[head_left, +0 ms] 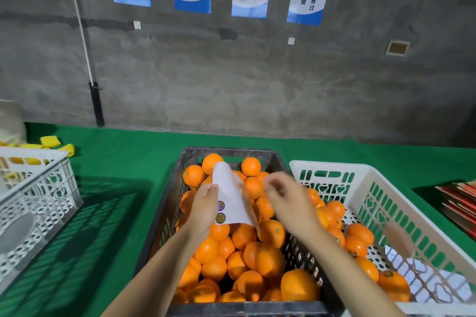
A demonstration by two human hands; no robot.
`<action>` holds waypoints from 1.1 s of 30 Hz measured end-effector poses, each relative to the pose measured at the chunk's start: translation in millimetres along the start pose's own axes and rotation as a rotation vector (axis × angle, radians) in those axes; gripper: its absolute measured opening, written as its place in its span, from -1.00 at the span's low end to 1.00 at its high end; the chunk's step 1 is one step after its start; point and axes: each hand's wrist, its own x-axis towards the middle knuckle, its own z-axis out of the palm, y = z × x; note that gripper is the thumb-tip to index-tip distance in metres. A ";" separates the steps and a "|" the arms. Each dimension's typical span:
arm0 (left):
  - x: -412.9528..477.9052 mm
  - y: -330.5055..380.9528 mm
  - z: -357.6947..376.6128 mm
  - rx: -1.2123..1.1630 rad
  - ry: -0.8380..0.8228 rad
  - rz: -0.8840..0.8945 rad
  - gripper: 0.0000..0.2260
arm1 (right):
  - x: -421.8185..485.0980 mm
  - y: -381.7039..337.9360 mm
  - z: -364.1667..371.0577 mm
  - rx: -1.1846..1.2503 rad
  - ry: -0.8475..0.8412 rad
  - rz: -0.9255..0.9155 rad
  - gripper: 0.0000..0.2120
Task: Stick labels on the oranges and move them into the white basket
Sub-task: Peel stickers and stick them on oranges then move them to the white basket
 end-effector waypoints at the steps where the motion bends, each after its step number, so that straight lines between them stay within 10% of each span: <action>1: -1.1 0.5 -1.0 -0.032 0.012 0.033 -0.83 | 0.1 -9.9 17.0 -0.041 -0.111 -0.058 -0.90; 4: -6.7 1.5 -7.9 -0.129 0.055 0.112 -0.66 | -4.2 -16.2 67.3 -0.123 -0.250 -0.178 -0.63; 10: -8.9 11.8 -14.6 -0.440 -0.017 -0.127 -0.77 | -5.0 18.3 84.7 -0.044 -0.073 -0.077 -0.69; 33: -13.2 0.4 -3.3 -0.099 -0.229 0.065 -0.78 | -9.3 23.0 69.5 -0.024 0.054 0.005 -0.81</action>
